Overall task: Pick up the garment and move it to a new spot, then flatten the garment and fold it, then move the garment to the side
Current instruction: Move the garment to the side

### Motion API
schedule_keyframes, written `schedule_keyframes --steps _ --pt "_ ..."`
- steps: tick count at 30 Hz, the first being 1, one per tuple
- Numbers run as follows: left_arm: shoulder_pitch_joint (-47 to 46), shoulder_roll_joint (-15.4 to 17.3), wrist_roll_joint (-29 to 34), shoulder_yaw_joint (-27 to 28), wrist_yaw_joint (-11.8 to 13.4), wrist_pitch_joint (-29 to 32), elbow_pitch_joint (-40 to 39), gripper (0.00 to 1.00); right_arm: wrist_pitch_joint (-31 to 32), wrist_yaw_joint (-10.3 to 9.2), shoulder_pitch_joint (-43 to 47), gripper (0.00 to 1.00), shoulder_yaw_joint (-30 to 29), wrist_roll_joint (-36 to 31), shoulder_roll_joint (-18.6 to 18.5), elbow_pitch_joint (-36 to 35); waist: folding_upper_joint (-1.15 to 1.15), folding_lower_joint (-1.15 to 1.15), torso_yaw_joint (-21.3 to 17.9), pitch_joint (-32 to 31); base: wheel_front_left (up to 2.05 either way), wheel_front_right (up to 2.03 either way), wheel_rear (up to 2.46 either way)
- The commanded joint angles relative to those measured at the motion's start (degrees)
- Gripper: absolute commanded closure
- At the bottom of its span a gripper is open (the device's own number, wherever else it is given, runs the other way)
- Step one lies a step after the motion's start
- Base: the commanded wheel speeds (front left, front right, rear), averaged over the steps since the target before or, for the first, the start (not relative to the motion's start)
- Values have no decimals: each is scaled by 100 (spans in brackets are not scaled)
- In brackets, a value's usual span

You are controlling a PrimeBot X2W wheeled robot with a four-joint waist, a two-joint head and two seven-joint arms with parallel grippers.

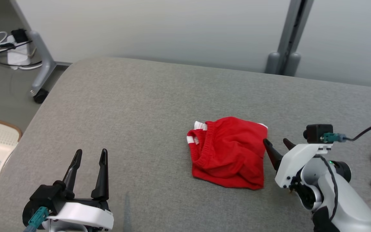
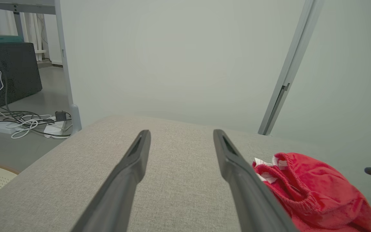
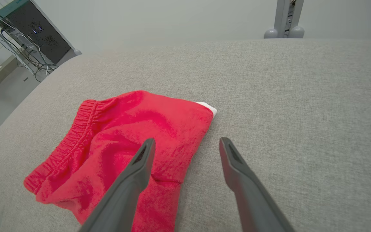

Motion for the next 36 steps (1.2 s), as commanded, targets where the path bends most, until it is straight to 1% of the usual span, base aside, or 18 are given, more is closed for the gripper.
schedule_keyframes --steps 1,6,11,14,15,16,21,26,30,36 --pt "-88 21 -37 -4 18 -23 -10 0 34 1 -70 0 -34 43 -23 48 0 0 113 64 0 0 0" --pt "-142 21 -113 -66 48 -23 -32 0 663 2 -422 0 -369 453 16 717 0 0 352 209 0 0 0" --pt "-156 20 -157 -61 62 -23 -34 0 1059 2 -644 0 -596 695 53 1293 0 0 504 313 0 0 0" --pt "-187 21 -160 -48 55 -23 -22 0 1222 1 -694 0 -631 805 86 1585 0 0 550 335 0 0 0" --pt "-191 21 -159 -45 55 -23 -17 0 1245 0 -698 56 -626 802 96 1671 0 0 558 335 0 0 0" --pt "-191 21 -158 -41 55 -23 -12 0 1216 0 -715 100 -619 797 104 1727 0 0 561 332 0 0 0" --pt "-168 21 -122 -13 68 -23 -17 0 909 1 -842 100 -495 843 101 1679 0 0 497 292 0 0 0" --pt "-140 21 -66 -14 46 -23 -37 0 427 1 -877 100 -270 878 106 1437 0 0 274 202 0 0 0" --pt "-132 21 5 -39 23 -23 -82 0 177 1 -746 100 -98 985 67 1207 0 0 -44 110 0 0 0" --pt "-101 22 56 -108 -22 -23 -124 0 1 1 -452 100 189 1178 -108 724 0 0 -734 -8 0 0 0"
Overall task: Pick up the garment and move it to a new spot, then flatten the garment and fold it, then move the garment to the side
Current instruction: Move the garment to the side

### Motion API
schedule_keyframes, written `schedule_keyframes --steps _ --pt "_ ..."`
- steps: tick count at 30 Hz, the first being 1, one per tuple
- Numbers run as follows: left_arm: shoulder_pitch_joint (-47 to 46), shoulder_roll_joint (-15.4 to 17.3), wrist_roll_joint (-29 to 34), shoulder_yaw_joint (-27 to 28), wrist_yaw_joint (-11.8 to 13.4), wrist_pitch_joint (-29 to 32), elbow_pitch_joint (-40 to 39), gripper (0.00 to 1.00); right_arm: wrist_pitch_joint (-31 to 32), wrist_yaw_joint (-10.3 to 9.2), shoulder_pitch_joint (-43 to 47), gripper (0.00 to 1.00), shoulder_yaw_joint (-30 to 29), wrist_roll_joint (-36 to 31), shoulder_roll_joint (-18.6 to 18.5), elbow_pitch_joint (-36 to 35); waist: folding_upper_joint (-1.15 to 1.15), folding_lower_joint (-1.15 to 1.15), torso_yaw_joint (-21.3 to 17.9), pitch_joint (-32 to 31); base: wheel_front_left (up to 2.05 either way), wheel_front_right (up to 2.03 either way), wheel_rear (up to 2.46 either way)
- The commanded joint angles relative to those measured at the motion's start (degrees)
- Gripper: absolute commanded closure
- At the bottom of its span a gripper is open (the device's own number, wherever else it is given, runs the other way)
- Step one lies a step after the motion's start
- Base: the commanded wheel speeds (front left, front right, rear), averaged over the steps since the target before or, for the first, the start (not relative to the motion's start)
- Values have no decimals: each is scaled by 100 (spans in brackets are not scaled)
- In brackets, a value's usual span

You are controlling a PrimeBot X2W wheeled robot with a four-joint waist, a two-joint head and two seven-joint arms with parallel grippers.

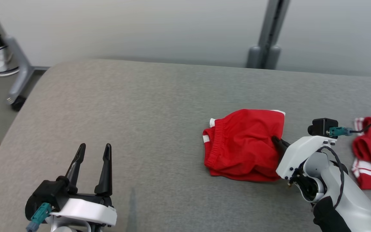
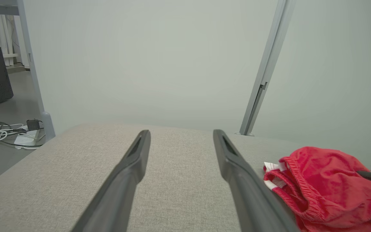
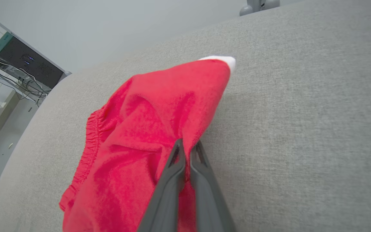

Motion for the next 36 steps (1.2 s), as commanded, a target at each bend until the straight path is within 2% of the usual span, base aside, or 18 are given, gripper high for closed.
schedule_keyframes --steps 1,3,11,20,25,32,36 --pt "0 22 35 -17 -29 -22 -29 0 -76 1 121 100 85 65 -105 -178 0 0 -502 -105 0 0 0" --pt "-9 21 38 -64 -40 -22 -27 0 -101 1 178 100 116 99 -140 -269 0 0 -613 -112 0 0 0" --pt "-197 24 107 -301 -107 -22 -48 0 -91 1 555 100 324 289 -287 -1036 0 0 -1526 -24 0 0 0" --pt "-352 42 194 -486 -152 -21 -19 0 13 1 848 100 387 256 -248 -1789 0 0 -2349 191 0 0 0" --pt "-448 41 194 -585 -174 -22 1 0 92 2 927 100 332 192 -245 -2119 0 0 -2562 290 0 0 0" --pt "-556 62 204 -657 -180 -22 14 0 234 2 634 100 360 -103 -383 -2367 0 0 -2623 455 0 0 0" --pt "-650 128 193 -687 -188 -22 27 0 335 1 220 100 339 -302 -676 -2359 0 0 -2540 623 0 0 0"
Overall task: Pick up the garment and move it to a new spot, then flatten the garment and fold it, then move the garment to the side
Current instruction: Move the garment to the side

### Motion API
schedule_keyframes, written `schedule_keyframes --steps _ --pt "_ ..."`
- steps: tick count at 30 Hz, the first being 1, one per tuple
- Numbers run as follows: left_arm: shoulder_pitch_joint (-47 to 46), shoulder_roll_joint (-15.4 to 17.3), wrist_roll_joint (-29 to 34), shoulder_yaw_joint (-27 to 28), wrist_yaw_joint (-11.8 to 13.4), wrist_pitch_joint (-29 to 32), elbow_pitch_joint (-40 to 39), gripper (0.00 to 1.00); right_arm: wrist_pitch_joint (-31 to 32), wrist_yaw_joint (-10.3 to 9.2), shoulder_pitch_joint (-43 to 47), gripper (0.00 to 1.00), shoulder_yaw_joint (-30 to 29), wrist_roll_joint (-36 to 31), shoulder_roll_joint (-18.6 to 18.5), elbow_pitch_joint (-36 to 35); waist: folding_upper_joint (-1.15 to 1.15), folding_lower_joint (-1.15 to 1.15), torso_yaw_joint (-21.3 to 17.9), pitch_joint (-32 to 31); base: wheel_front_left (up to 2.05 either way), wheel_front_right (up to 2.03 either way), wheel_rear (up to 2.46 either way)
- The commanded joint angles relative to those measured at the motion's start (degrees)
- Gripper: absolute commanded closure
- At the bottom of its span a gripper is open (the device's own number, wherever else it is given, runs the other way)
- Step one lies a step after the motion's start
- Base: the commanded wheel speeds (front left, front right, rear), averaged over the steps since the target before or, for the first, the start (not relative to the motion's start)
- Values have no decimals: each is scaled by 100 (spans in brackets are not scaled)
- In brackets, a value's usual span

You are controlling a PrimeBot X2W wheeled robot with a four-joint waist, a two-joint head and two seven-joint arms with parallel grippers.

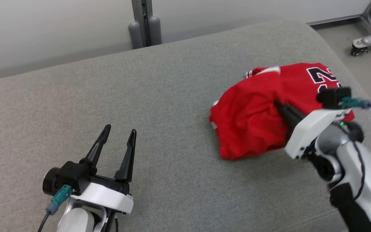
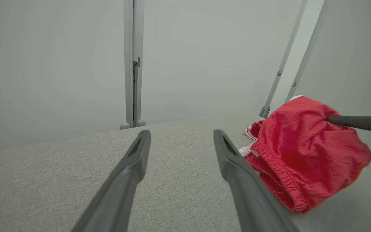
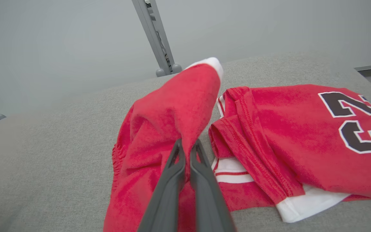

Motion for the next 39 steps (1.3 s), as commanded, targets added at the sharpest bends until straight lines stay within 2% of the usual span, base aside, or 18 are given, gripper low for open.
schedule_keyframes --steps 1,8,11,16,23,24,26,27,34,39 --pt "-142 72 1 6 -22 -23 9 0 52 1 -179 100 -13 -69 -134 -17 0 0 70 106 0 0 0" --pt "-268 185 -49 -53 -24 -23 2 0 354 1 -889 100 -20 -266 -941 321 0 0 294 424 0 0 0" --pt "-347 249 -73 -76 -20 -23 -15 0 360 0 -1217 100 -182 -650 -1270 720 0 0 386 573 0 0 0" --pt "-390 283 -88 -91 -22 -23 -39 0 355 0 -1495 100 -369 -1204 -1392 1174 0 0 443 701 0 0 0" --pt "-527 293 -130 -135 -23 -23 -18 0 211 0 -1731 100 -875 -2262 -1242 2008 0 0 566 852 0 0 0" --pt "-543 293 -140 -134 -24 -23 -15 0 176 0 -1741 97 -974 -2395 -1180 2114 0 0 581 857 0 0 0" --pt "-561 288 -150 -129 -24 -23 -2 0 130 0 -1768 36 -1157 -2686 -1131 2299 0 0 615 850 0 0 0" --pt "-563 283 -148 -126 -24 -23 7 0 92 0 -1776 0 -1243 -2810 -1079 2360 0 0 633 835 0 0 0" --pt "-436 236 -193 -74 -25 -23 62 0 -168 0 -1705 0 -1800 -3734 -864 2461 0 0 695 579 0 0 0" --pt "-282 189 -207 2 -20 -23 65 0 -442 0 -1604 0 -2034 -3964 -625 2156 0 0 730 279 0 0 0"
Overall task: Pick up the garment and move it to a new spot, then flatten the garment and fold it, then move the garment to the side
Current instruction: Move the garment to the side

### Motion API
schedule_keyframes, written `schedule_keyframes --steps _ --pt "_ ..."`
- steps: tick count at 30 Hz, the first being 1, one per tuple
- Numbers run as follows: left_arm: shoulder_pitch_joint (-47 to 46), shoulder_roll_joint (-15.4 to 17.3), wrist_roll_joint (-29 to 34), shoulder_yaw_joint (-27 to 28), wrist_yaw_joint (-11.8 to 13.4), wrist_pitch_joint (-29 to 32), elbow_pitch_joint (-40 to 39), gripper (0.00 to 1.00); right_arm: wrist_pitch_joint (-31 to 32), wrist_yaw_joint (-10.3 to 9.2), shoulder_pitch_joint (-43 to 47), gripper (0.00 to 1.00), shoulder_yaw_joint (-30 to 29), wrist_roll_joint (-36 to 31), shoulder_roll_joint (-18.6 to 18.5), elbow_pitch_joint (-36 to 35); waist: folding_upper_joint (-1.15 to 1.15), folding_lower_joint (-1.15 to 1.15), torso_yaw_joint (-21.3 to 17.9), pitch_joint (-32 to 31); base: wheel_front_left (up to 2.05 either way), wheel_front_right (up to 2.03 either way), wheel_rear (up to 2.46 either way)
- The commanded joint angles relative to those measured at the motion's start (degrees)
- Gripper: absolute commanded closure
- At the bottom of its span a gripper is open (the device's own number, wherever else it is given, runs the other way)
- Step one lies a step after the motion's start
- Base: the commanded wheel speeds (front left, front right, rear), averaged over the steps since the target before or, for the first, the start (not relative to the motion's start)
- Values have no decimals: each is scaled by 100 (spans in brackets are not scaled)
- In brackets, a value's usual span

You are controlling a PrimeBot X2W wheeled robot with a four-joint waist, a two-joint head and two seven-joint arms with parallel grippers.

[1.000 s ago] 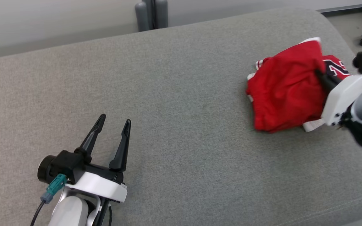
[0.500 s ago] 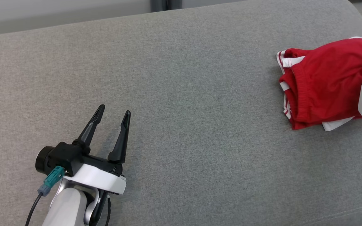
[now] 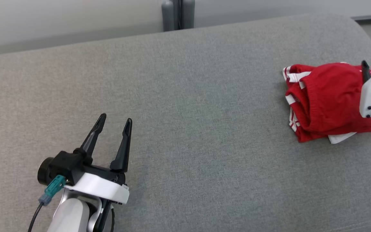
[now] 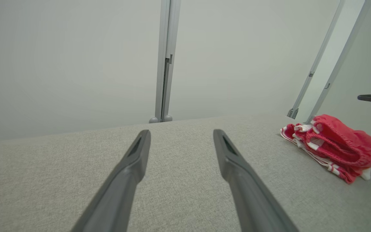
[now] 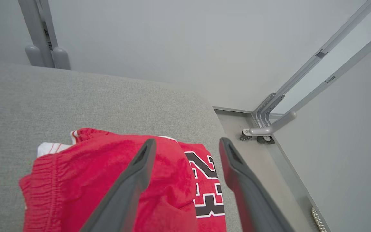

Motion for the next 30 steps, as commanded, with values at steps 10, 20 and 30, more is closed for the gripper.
schedule_keyframes --steps 10,20,30 --pt "511 -55 -84 496 151 -23 -78 0 -874 -1 1055 0 17 447 390 -1429 0 0 367 -896 0 0 0" --pt "947 7 -85 923 242 -23 -246 0 -1102 0 2362 0 8 699 748 -3028 0 0 692 -1337 0 0 0" --pt "1169 -27 -161 1150 375 -22 -245 0 -1621 -1 3469 0 386 1195 924 -3749 0 0 900 -1412 0 0 0"
